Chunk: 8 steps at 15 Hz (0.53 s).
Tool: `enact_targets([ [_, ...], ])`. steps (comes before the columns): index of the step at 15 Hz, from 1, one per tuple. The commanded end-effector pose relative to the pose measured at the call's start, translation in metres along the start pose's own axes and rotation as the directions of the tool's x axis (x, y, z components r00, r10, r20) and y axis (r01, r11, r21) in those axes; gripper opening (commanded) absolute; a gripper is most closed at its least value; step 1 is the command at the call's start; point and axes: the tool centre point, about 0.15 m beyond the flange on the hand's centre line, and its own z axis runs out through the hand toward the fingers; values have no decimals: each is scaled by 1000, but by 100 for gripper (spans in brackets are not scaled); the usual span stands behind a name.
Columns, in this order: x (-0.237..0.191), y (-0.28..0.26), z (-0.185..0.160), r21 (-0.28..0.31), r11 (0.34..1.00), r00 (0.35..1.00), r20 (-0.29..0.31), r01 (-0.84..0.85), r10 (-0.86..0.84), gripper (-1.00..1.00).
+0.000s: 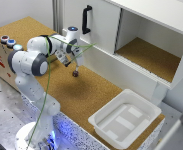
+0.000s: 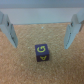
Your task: Place the purple object on top of the drawer
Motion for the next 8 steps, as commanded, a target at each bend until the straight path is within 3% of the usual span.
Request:
enact_targets([
  [1, 5, 1, 25, 63, 976, 978, 5, 208, -208, 100],
  [8, 32, 5, 90, 109, 988, 993, 21, 110, -113, 100],
])
